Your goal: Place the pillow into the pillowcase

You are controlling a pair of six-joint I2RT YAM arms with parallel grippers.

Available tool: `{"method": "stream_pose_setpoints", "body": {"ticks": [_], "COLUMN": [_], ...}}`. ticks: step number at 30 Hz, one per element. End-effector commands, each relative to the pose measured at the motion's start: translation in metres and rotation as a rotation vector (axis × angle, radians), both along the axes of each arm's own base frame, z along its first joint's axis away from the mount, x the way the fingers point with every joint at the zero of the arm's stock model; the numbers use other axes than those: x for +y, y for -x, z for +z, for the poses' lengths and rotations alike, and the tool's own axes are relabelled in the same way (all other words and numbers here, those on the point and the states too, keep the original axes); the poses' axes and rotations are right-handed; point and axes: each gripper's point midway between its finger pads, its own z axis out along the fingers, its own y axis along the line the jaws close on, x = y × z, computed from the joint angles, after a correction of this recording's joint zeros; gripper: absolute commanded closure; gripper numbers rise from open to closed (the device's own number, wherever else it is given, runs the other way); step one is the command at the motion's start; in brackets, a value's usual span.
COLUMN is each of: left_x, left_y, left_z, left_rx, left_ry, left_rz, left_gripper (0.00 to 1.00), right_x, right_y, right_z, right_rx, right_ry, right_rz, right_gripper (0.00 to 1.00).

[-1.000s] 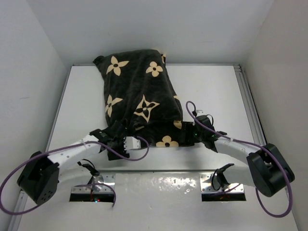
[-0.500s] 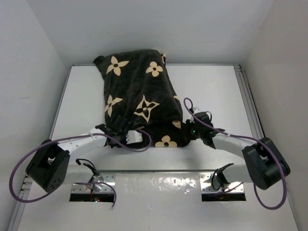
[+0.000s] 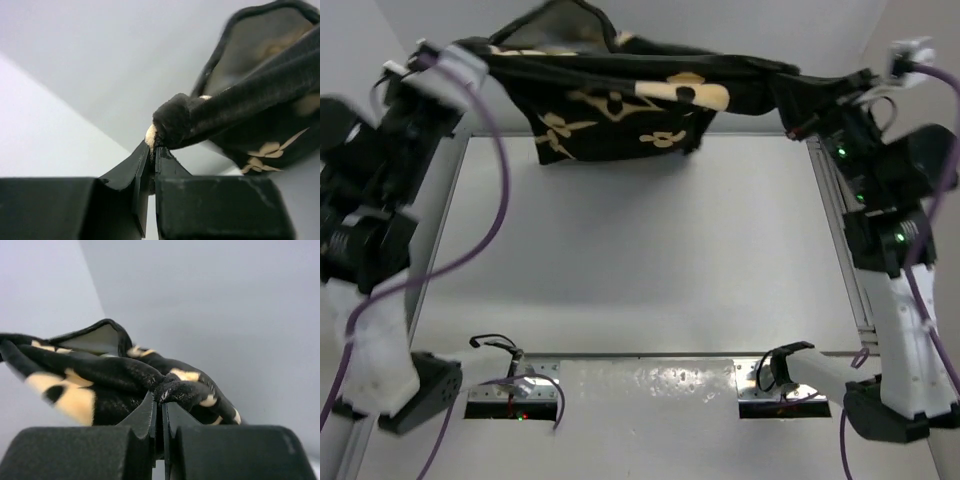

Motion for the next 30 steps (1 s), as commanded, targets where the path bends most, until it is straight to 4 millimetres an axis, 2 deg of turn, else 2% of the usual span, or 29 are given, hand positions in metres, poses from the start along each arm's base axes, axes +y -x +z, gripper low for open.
{"method": "stream_pose_setpoints", "body": {"ticks": [1,4,8,13,16,18,19,20,22,23,24,25,26,27,28,29,30], "left_x": [0.031,0.050,0.061,0.074,0.085,0.098,0.103,0.109,0.112,0.116,0.120,0.132,0.137,0.143,0.149,0.164,0.169], "left_y": [0.028,0.042,0.049,0.049,0.047,0.044,0.042,0.033,0.019,0.001,-0.007,-0.015,-0.016,-0.042,-0.047,-0.058,-0.063], "left_z": [0.022,0.040,0.060,0.066,0.068,0.067,0.066,0.060,0.053,0.046,0.043,0.037,0.047,0.036,0.036,0.031,0.028], "left_rx": [-0.123,-0.191,-0.243,-0.268,-0.293,-0.318,-0.330,-0.341,-0.336,-0.314,-0.307,-0.287,-0.315,-0.276,-0.269,-0.248,-0.236], "left_ry": [0.078,0.123,0.160,0.155,0.160,0.156,0.156,0.144,0.137,0.139,0.146,0.149,0.206,0.208,0.225,0.243,0.248], "left_rz": [0.130,0.216,0.272,0.355,0.427,0.525,0.567,0.622,0.649,0.662,0.672,0.713,0.707,0.717,0.719,0.733,0.737], "left_gripper": [1.00,1.00,1.00,1.00,1.00,1.00,1.00,1.00,1.00,1.00,1.00,1.00,1.00,1.00,1.00,1.00,1.00], "right_x": [-0.012,-0.013,-0.013,-0.007,0.006,0.025,0.037,0.057,0.084,0.116,0.130,0.156,0.177,0.184,0.193,0.199,0.194], "right_y": [0.026,0.035,0.040,0.034,0.027,0.027,0.012,0.010,0.002,-0.003,-0.005,-0.001,-0.015,-0.014,-0.016,-0.022,-0.026], "right_z": [0.035,0.035,0.047,0.057,0.059,0.056,0.044,0.034,0.021,0.008,0.005,-0.004,-0.022,-0.014,-0.018,-0.023,-0.017], "right_rx": [-0.109,-0.114,-0.140,-0.138,-0.133,-0.115,-0.073,-0.045,-0.025,0.009,0.002,0.025,0.064,0.044,0.051,0.064,0.058], "right_ry": [-0.007,-0.013,-0.045,-0.075,-0.112,-0.133,-0.135,-0.131,-0.109,-0.088,-0.057,-0.036,-0.012,-0.010,-0.009,-0.015,-0.064], "right_rz": [-0.038,-0.033,-0.020,0.015,0.076,0.169,0.200,0.254,0.298,0.358,0.375,0.429,0.448,0.462,0.474,0.477,0.477], "right_gripper": [1.00,1.00,1.00,1.00,1.00,1.00,1.00,1.00,1.00,1.00,1.00,1.00,1.00,1.00,1.00,1.00,1.00]}}
